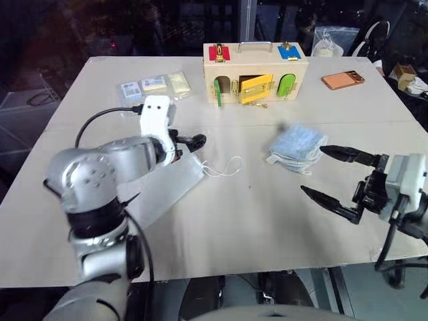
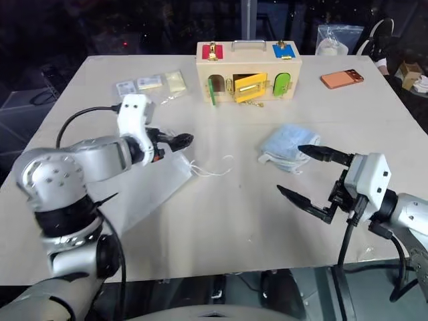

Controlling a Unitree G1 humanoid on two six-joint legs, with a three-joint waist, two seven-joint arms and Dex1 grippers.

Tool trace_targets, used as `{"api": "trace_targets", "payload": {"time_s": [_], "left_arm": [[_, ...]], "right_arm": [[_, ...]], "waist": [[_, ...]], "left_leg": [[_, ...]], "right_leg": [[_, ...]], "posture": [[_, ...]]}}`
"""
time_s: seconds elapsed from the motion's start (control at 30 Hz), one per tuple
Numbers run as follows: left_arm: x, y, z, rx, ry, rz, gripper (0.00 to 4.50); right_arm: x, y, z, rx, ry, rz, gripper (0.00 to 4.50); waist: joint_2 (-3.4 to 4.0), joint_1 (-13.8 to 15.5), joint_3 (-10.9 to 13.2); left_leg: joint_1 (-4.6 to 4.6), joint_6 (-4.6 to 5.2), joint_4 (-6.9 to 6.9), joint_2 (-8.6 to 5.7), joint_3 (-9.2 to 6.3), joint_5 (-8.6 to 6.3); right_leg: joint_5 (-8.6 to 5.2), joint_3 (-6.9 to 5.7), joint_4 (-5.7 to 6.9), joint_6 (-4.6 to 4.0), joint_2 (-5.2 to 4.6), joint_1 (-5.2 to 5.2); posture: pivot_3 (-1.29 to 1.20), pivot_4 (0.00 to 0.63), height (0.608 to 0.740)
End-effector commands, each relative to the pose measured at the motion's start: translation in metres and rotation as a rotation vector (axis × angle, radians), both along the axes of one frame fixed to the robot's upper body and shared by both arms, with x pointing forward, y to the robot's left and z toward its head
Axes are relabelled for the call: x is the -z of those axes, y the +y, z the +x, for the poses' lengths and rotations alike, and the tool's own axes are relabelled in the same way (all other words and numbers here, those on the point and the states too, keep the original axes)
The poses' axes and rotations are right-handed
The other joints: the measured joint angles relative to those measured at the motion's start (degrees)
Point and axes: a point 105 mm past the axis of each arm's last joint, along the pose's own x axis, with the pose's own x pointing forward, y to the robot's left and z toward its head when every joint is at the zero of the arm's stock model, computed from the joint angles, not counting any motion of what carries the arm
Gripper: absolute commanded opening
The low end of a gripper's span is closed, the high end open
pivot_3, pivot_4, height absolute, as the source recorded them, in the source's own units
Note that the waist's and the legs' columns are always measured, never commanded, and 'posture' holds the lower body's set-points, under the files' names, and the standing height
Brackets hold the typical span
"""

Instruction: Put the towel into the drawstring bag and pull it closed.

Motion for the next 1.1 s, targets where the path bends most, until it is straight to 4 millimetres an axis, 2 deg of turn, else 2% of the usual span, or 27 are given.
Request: {"api": "trace_targets", "payload": {"time_s": [0.03, 0.37, 0.67, 0.9, 0.93, 0.97, 1.0, 1.1], "left_arm": [[-0.002, 0.008, 0.009, -0.132, -0.006, 0.088, 4.46], [-0.003, 0.018, 0.008, -0.252, -0.026, 0.198, 4.46], [0.023, 0.019, 0.007, -0.283, 0.069, 0.193, 4.46], [0.041, 0.030, 0.002, -0.323, 0.136, 0.197, 4.46], [0.043, 0.029, 0.002, -0.315, 0.144, 0.194, 3.96], [0.044, 0.029, 0.002, -0.308, 0.148, 0.192, 3.76], [0.045, 0.028, 0.002, -0.287, 0.154, 0.192, 3.35], [0.044, 0.033, 0.001, -0.223, 0.164, 0.231, 1.89]], "right_arm": [[-0.012, 0.010, -0.004, -0.039, -0.025, -0.009, 4.47], [-0.013, 0.009, -0.001, -0.037, -0.001, -0.010, 4.47], [-0.004, 0.008, -0.005, -0.033, 0.015, -0.007, 4.47], [-0.001, 0.010, -0.009, -0.029, 0.018, 0.005, 4.47], [0.000, 0.010, -0.009, -0.029, 0.019, 0.004, 4.50], [0.000, 0.010, -0.009, -0.030, 0.020, 0.004, 4.50], [0.000, 0.009, -0.009, -0.029, 0.019, 0.004, 4.50], [0.000, 0.008, -0.008, -0.022, 0.018, 0.005, 4.50]], "waist": [[0.00, 0.0, 0.0], [-0.06, 0.3, 0.0], [-0.06, 0.3, 0.0], [-0.07, 0.2, 0.0], [-0.07, 0.2, 0.0], [-0.07, 0.2, 0.0], [-0.07, 0.2, 0.0], [-0.06, 0.1, 0.0]], "left_leg": [[0.00, -0.01, 0.00, 0.02, -0.01, 0.00], [-0.04, -0.05, 0.01, 0.01, -0.05, 0.02], [-0.04, -0.05, 0.02, 0.01, -0.04, 0.03], [-0.03, -0.05, 0.02, 0.01, -0.03, 0.03], [-0.03, -0.05, 0.02, 0.01, -0.03, 0.03], [-0.03, -0.05, 0.02, 0.01, -0.04, 0.03], [-0.02, -0.05, 0.02, 0.01, -0.03, 0.03], [-0.02, -0.05, 0.03, 0.00, -0.03, 0.03]], "right_leg": [[0.01, 0.04, 0.03, -0.01, 0.00, -0.02], [0.02, 0.13, 0.06, -0.04, -0.10, -0.03], [0.02, 0.13, 0.07, -0.04, -0.10, -0.03], [0.02, 0.14, 0.10, -0.04, -0.10, -0.03], [0.02, 0.13, 0.10, -0.04, -0.10, -0.03], [0.02, 0.13, 0.10, -0.04, -0.10, -0.03], [0.02, 0.13, 0.11, -0.04, -0.10, -0.03], [0.02, 0.12, 0.11, -0.04, -0.09, -0.03]], "posture": [[0.00, 0.150, 0.740], [0.00, 0.150, 0.740], [0.00, 0.150, 0.740], [0.00, 0.150, 0.740], [0.00, 0.150, 0.740], [0.00, 0.150, 0.740], [0.00, 0.150, 0.740], [0.00, 0.150, 0.740]]}}
